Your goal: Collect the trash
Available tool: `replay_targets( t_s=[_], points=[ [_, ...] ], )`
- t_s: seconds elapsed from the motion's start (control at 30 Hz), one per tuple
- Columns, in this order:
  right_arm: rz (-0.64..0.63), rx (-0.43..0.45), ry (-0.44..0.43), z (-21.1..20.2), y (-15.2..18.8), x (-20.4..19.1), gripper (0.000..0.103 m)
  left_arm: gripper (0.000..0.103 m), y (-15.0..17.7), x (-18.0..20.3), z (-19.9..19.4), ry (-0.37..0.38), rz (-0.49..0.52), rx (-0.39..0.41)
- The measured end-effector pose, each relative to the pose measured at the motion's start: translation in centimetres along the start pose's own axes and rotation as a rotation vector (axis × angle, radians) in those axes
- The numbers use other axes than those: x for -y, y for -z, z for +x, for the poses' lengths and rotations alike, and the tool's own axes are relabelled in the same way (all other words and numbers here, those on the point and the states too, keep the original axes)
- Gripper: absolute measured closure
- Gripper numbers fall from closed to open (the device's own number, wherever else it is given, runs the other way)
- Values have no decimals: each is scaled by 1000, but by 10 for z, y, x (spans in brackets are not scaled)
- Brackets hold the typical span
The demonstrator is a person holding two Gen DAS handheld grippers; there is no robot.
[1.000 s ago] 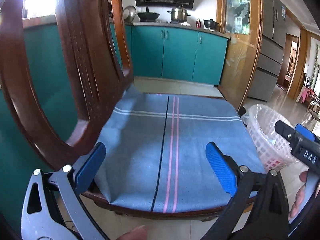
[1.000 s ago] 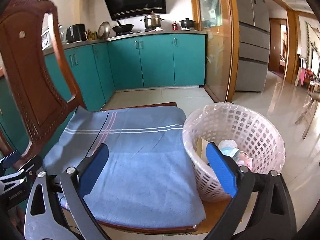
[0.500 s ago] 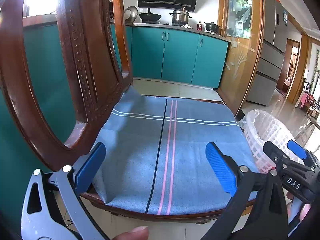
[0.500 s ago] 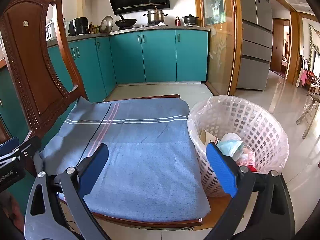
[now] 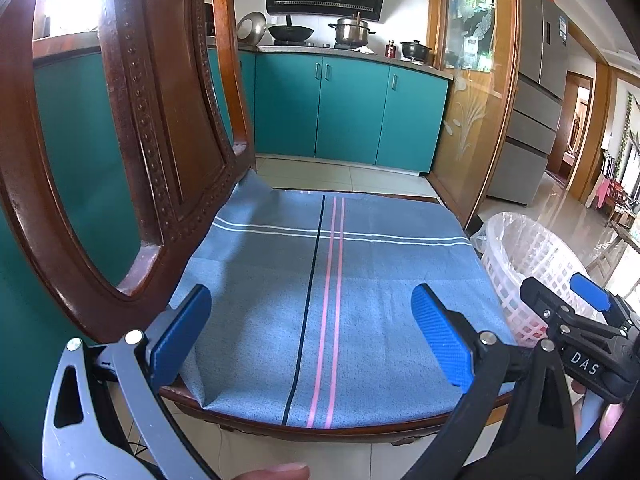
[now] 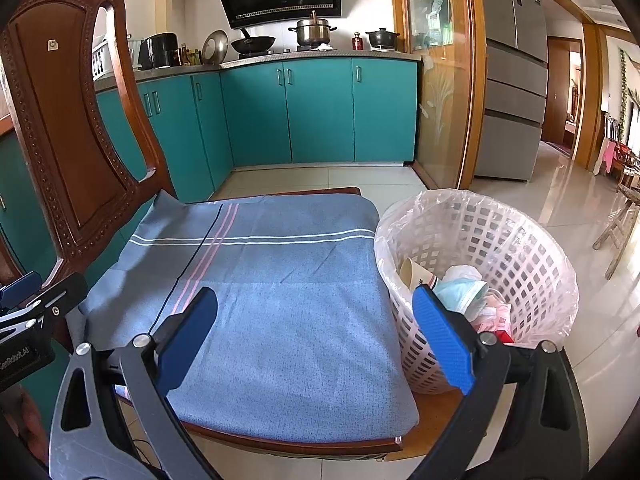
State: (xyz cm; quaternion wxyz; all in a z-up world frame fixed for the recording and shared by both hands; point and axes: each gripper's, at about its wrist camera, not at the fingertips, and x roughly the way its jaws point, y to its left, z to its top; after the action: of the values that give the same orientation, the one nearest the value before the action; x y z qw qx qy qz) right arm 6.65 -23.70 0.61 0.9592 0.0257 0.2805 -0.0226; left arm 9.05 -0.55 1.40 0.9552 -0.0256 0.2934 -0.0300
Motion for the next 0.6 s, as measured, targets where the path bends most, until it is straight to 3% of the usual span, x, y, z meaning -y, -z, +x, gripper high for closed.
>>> replay_targets(
  t_s=[0.6],
  points=[
    [-1, -1, 0, 1, 1, -1, 7, 3, 3, 5, 2, -8, 32, -1]
  ],
)
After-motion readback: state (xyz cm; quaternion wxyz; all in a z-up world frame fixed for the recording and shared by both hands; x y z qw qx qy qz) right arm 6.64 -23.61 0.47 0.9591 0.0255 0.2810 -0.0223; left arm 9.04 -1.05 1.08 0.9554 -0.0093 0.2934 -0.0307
